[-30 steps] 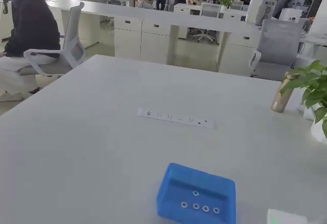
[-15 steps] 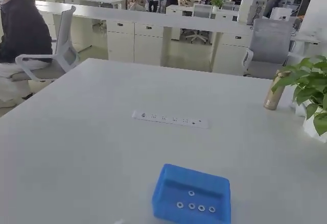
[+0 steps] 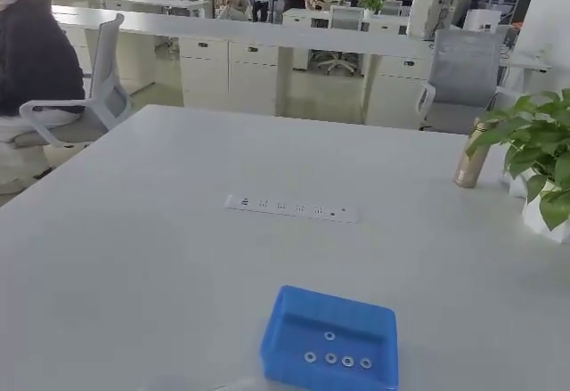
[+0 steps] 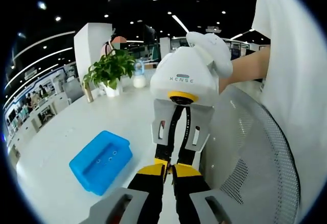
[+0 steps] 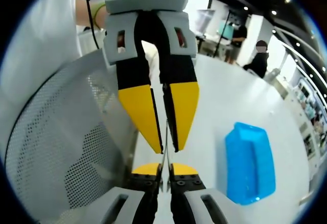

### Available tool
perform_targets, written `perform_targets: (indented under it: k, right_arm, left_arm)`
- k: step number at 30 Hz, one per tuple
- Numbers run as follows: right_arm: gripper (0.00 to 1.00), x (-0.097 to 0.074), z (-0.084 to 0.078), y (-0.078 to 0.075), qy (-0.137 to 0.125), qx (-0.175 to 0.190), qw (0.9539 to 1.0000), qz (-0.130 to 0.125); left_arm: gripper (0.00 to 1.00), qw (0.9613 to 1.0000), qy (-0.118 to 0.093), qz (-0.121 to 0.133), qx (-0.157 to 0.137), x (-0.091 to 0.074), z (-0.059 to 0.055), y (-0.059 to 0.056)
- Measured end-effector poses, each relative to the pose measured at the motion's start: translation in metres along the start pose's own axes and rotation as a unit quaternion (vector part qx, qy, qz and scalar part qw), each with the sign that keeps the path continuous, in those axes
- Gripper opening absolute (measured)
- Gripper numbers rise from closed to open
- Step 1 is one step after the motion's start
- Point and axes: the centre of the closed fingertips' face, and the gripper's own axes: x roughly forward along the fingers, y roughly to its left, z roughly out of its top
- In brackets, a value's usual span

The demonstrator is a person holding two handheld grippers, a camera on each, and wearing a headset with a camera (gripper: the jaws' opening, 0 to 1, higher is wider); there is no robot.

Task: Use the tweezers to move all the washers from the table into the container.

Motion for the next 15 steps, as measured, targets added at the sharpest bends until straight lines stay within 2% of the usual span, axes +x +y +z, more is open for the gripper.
perform_targets:
  k: [3, 6, 10, 15]
  right_arm:
    - [0.03, -0.0016, -0.0019, -0.0021, -0.001, 0.007, 0.9999, -0.007]
    - [0.03, -0.0030, -0.0022, -0.0025, -0.005, 0.013, 0.9998, -0.012]
    - [0.03, -0.0040, -0.0041, -0.0039, -0.003, 0.014, 0.9998, -0.015]
    - [0.03, -0.0057, -0.0054, -0.0050, -0.002, 0.014, 0.9997, -0.018]
  left_arm:
    - [0.08, 0.9999, 0.010, -0.006, 0.004, -0.0010, -0.0007, 0.0031]
    - [0.02, 0.9990, 0.030, -0.016, 0.030, -0.0011, -0.0048, 0.0030]
    - [0.00, 0.9978, 0.035, -0.025, 0.050, 0.0035, -0.0030, 0.0014]
    - [0.00, 0.9963, 0.049, -0.032, 0.063, 0.0079, -0.0063, -0.0016]
